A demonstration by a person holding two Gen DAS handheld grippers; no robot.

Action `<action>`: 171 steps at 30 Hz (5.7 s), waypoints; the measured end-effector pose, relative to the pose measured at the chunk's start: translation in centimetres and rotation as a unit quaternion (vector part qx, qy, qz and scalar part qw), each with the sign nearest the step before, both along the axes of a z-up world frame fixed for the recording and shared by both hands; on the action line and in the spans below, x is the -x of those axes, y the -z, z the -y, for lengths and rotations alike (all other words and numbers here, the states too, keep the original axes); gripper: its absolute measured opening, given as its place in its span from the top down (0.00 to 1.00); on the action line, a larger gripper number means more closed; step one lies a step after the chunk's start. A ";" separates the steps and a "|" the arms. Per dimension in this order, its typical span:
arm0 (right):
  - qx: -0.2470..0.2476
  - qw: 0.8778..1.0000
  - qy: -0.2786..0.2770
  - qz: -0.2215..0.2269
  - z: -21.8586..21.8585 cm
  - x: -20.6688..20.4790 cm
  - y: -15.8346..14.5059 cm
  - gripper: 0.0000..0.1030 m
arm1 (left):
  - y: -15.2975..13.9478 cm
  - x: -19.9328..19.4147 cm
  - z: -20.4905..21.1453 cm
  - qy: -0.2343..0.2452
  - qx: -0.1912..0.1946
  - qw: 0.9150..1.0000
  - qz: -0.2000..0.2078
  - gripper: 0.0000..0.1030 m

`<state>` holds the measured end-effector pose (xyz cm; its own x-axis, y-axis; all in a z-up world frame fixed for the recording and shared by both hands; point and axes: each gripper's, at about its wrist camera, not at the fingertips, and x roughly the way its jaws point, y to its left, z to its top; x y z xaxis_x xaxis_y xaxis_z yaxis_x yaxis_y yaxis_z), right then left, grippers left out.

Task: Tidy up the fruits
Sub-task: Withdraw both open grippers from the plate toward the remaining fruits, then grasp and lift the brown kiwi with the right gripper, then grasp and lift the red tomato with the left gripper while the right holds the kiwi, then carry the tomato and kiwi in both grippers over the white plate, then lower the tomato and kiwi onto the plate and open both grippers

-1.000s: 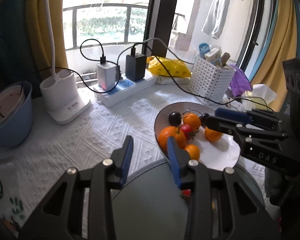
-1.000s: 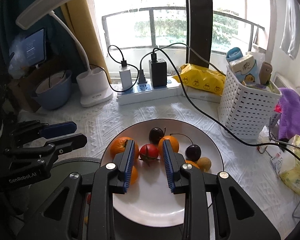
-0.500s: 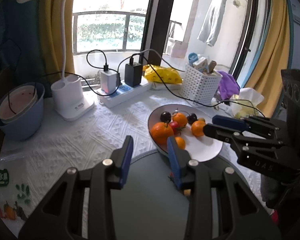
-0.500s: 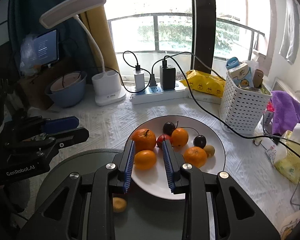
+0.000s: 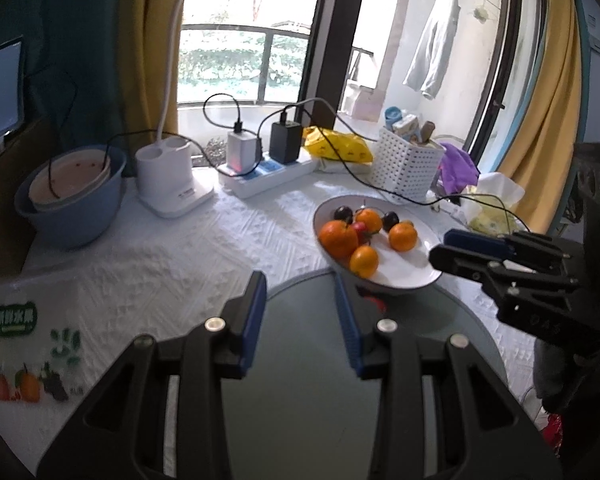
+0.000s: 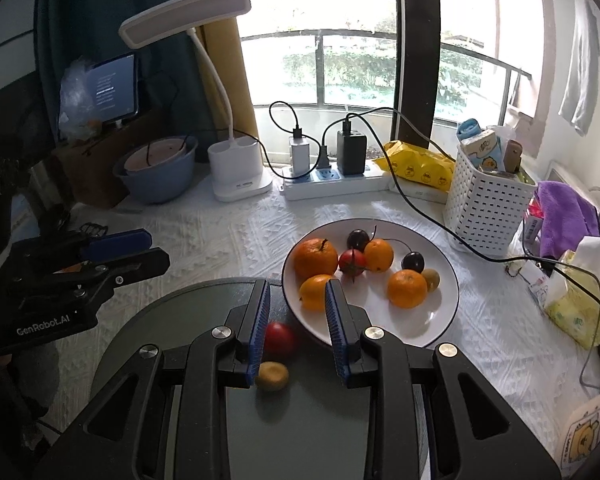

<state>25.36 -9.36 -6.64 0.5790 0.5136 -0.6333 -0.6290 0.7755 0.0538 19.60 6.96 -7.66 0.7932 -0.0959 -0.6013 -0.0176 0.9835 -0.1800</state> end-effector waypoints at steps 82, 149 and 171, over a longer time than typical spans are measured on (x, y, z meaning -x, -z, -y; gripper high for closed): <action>-0.038 0.994 0.063 -0.086 10.5 -2.5 7.5 0.70 | 5.5 -4.8 9.8 0.050 -0.061 0.992 -0.095 0.53; -0.029 0.996 0.058 -0.054 9.9 -4.5 3.3 0.70 | 2.0 -8.6 11.4 0.098 -0.019 0.994 -0.035 0.67; -0.016 0.996 0.047 -0.078 7.3 -8.5 5.0 0.70 | 4.0 -11.6 11.1 0.105 -0.011 0.992 -0.070 0.63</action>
<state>33.88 -16.70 -11.67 0.5205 0.4828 -0.7043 -0.5361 0.8268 0.1705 31.15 -4.13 -11.61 0.6654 -0.2366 -0.7080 0.1657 0.9716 -0.1690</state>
